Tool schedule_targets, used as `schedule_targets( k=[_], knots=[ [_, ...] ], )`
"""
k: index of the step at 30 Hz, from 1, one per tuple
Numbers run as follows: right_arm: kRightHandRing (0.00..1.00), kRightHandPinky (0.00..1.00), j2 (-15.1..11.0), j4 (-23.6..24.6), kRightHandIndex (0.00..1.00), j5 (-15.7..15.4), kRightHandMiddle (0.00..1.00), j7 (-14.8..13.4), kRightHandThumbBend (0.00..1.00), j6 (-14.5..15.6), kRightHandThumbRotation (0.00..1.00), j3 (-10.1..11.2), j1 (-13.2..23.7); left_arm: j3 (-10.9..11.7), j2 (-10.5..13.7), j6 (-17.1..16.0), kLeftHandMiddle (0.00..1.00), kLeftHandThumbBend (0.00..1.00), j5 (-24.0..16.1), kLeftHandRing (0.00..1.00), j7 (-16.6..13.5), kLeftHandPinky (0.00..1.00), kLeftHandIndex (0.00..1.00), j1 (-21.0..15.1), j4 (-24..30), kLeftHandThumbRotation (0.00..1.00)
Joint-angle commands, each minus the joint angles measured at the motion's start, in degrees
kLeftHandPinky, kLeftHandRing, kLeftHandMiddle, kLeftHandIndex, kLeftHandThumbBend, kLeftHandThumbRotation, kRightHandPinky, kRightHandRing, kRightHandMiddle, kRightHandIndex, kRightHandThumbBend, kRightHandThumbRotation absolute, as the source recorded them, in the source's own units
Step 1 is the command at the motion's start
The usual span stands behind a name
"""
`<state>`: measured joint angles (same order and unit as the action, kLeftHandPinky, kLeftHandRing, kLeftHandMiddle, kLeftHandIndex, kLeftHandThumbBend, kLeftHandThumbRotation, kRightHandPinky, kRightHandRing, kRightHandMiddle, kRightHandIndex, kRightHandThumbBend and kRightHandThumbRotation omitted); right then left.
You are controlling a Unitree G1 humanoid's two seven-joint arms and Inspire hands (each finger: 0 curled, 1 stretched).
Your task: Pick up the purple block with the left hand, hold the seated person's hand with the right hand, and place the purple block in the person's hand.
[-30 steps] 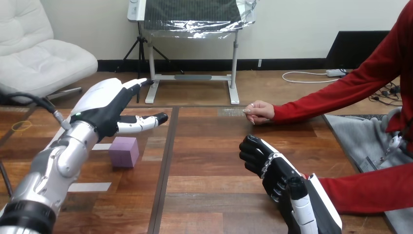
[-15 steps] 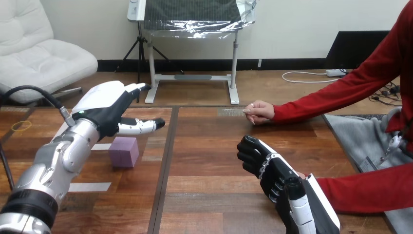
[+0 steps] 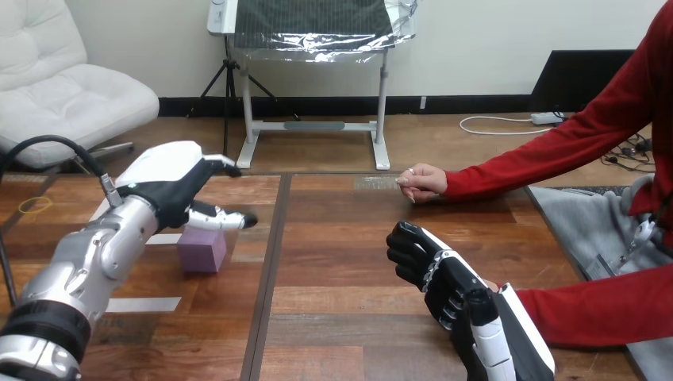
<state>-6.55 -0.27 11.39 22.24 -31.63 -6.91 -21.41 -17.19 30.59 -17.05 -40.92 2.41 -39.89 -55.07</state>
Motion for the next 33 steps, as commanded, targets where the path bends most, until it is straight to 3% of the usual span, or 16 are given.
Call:
schedule_targets(
  k=[1,16,33],
  knots=[
    [0.90,0.93,0.7,2.4,0.88,0.7,0.89,-0.3,0.78,-0.7,1.00,0.4,2.7,-1.3,1.5,0.6,0.83,0.73,-0.4,0.86,-0.2,0.90,0.81,-5.6,-2.0,0.52],
    [0.89,0.92,0.5,2.2,0.87,0.8,0.87,-0.1,0.77,-0.6,1.00,0.6,2.7,-3.1,0.8,2.9,0.86,0.77,0.2,0.86,1.5,0.88,0.84,-6.5,-5.9,0.53],
    [0.88,0.92,0.3,2.4,0.87,0.7,0.87,-0.2,0.79,-0.4,1.00,0.8,3.1,-4.1,-0.1,3.5,0.88,0.73,0.6,0.87,1.5,0.85,0.86,-6.5,-8.5,0.42]
  ],
)
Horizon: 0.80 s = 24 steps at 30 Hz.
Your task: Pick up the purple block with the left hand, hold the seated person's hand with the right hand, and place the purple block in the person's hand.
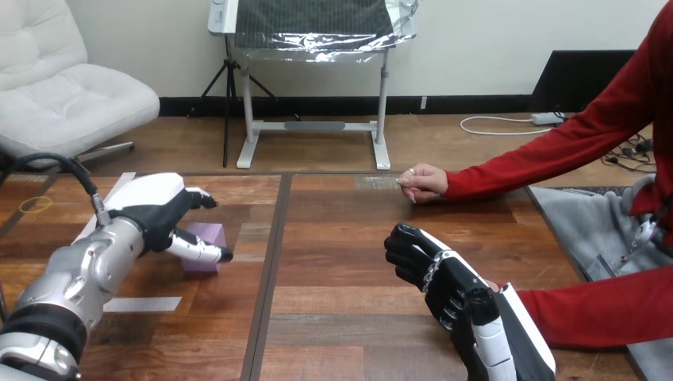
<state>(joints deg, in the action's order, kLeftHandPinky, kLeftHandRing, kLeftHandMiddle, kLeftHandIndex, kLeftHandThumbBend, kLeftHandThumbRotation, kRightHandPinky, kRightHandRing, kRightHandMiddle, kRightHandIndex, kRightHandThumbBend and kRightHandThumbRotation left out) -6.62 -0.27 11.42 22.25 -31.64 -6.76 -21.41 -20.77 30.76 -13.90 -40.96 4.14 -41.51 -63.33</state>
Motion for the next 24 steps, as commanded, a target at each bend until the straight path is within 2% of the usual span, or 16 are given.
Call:
schedule_targets(
  k=[1,9,24],
  knots=[
    [0.88,0.92,0.3,2.4,0.87,0.7,0.87,-0.2,0.79,-0.4,1.00,0.7,3.0,-0.6,-0.2,0.4,0.88,0.73,0.6,0.87,-0.2,0.85,0.86,-4.9,-0.3,0.42],
    [0.88,0.92,0.3,2.4,0.86,1.0,0.87,0.0,0.79,-0.4,1.00,0.8,3.0,-1.4,-0.3,1.0,0.89,0.72,0.6,0.88,0.2,0.87,0.87,-4.9,-0.6,0.39],
    [0.87,0.90,0.5,2.5,0.86,1.1,0.86,-0.1,0.78,-0.5,1.00,0.8,2.9,-2.7,-0.3,1.6,0.90,0.74,0.0,0.90,0.7,0.90,0.88,-5.0,-0.7,0.39]
  ],
)
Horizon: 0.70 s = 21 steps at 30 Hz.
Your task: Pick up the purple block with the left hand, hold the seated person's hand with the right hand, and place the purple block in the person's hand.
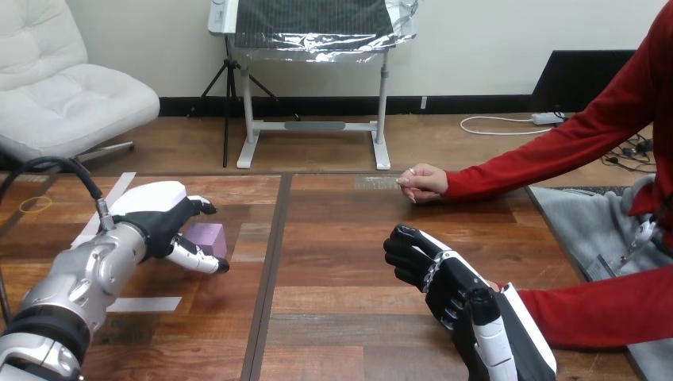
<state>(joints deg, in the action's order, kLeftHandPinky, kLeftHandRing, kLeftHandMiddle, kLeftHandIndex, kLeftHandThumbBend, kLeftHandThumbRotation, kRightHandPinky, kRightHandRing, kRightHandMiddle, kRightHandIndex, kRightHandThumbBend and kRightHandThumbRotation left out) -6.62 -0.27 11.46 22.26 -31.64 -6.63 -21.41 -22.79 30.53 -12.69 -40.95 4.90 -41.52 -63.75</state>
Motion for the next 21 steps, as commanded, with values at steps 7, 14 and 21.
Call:
schedule_targets(
  k=[7,14,21],
  knots=[
    [0.87,0.89,0.3,2.9,0.86,1.1,0.86,0.0,0.78,-0.3,1.00,0.6,2.9,-1.3,-0.1,0.5,0.92,0.75,0.2,0.92,0.5,0.93,0.90,-4.9,-0.1,0.39],
    [0.87,0.89,0.3,3.1,0.86,1.0,0.85,-0.1,0.78,-0.3,1.00,0.6,2.9,-1.8,-0.1,0.7,0.93,0.75,0.0,0.93,0.8,0.95,0.90,-5.0,-0.1,0.38],
    [0.87,0.89,0.3,3.3,0.85,0.8,0.85,-0.3,0.78,-0.3,1.00,0.6,2.8,-2.3,-0.4,1.2,0.93,0.76,-0.4,0.93,0.5,0.95,0.90,-5.2,-0.5,0.34]
  ],
)
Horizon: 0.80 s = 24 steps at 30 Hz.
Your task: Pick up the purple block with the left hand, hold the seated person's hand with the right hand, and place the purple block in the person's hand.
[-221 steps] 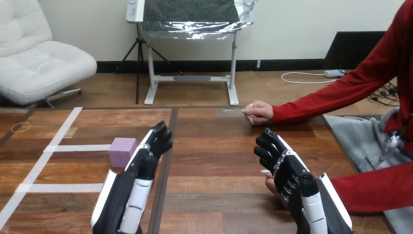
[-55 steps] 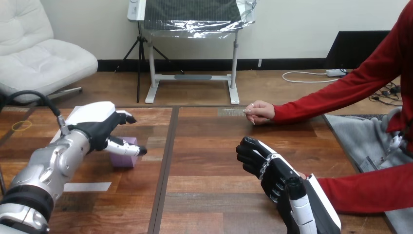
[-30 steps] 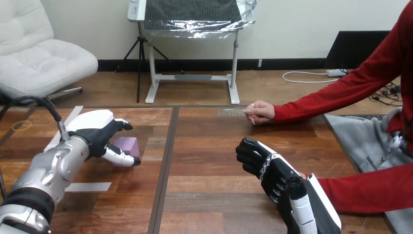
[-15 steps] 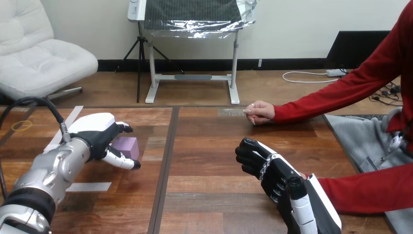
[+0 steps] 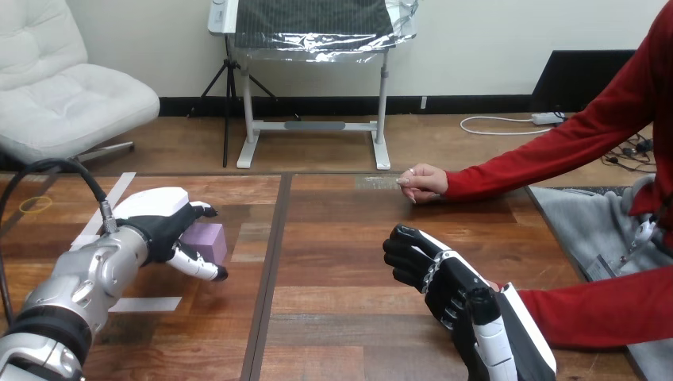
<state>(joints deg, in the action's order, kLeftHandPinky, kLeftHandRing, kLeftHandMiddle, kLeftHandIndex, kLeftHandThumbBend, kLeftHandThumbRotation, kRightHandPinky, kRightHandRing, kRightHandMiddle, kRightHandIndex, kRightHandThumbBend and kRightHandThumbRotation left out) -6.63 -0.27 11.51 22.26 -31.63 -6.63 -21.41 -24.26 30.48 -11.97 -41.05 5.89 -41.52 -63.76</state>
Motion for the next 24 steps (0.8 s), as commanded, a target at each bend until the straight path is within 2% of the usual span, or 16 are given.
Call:
schedule_targets(
  k=[1,6,15,24],
  knots=[
    [0.87,0.89,0.3,3.3,0.85,0.7,0.85,-0.3,0.78,-0.3,1.00,0.6,2.8,-0.9,-0.5,0.8,0.93,0.76,-0.3,0.93,-0.2,0.95,0.90,-5.2,-0.4,0.34],
    [0.87,0.88,0.3,3.3,0.85,0.6,0.85,-0.3,0.78,-0.3,1.00,0.6,2.8,-0.6,-0.8,1.7,0.93,0.75,0.2,0.93,0.6,0.92,0.89,-5.4,-0.2,0.26],
    [0.86,0.88,0.4,3.3,0.85,0.6,0.85,-0.5,0.78,-0.3,1.00,0.6,2.7,-0.7,-1.2,2.9,0.92,0.74,0.3,0.91,0.8,0.76,0.89,-5.6,-0.5,0.09],
    [0.86,0.88,0.6,3.6,0.85,0.7,0.85,-0.6,0.78,-0.1,1.00,0.5,2.7,-1.0,-1.6,3.7,0.89,0.71,-0.3,0.86,-0.6,0.66,0.87,-5.4,-0.2,0.02]
  ],
)
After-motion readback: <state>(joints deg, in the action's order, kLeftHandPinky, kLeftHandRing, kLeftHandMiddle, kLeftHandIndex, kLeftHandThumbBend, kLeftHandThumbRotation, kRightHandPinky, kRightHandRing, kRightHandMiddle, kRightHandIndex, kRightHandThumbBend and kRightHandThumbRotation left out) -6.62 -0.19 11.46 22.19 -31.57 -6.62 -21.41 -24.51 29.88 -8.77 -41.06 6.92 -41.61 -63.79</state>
